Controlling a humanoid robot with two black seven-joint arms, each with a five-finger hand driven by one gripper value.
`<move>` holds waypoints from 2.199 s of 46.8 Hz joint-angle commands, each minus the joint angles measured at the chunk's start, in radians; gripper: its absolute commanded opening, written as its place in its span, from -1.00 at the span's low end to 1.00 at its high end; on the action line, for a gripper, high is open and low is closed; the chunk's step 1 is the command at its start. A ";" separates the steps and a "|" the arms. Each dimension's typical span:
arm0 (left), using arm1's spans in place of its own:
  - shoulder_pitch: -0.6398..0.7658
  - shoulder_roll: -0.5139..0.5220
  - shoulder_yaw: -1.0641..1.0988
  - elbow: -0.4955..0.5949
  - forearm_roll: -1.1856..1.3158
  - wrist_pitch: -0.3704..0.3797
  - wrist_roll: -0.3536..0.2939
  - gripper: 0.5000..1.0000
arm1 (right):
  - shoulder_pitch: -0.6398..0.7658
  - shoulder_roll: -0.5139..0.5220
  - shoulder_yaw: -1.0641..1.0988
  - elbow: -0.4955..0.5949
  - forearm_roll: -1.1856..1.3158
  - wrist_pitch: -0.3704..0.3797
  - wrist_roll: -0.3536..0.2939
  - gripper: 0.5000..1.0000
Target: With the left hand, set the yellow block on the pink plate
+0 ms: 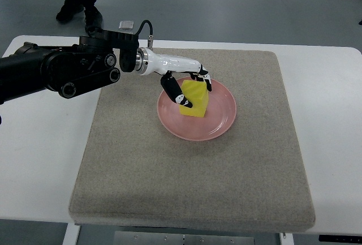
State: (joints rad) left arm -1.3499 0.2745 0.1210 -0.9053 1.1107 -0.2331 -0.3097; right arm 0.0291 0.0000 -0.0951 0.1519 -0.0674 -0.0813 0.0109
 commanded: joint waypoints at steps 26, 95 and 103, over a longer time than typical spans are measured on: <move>-0.011 0.012 -0.017 0.008 -0.009 0.000 0.001 0.51 | 0.000 0.000 0.000 0.000 0.000 0.000 0.000 0.69; 0.179 -0.084 -0.095 0.632 -0.856 0.325 0.121 0.33 | 0.000 0.000 0.000 0.000 0.000 0.000 0.000 0.69; 0.205 -0.083 -0.221 0.631 -0.924 0.253 0.104 0.34 | 0.000 0.000 0.000 0.000 0.000 0.000 0.000 0.69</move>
State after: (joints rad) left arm -1.1544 0.1912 -0.0496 -0.2731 0.1978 0.0626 -0.2015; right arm 0.0292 0.0000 -0.0951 0.1519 -0.0675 -0.0813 0.0110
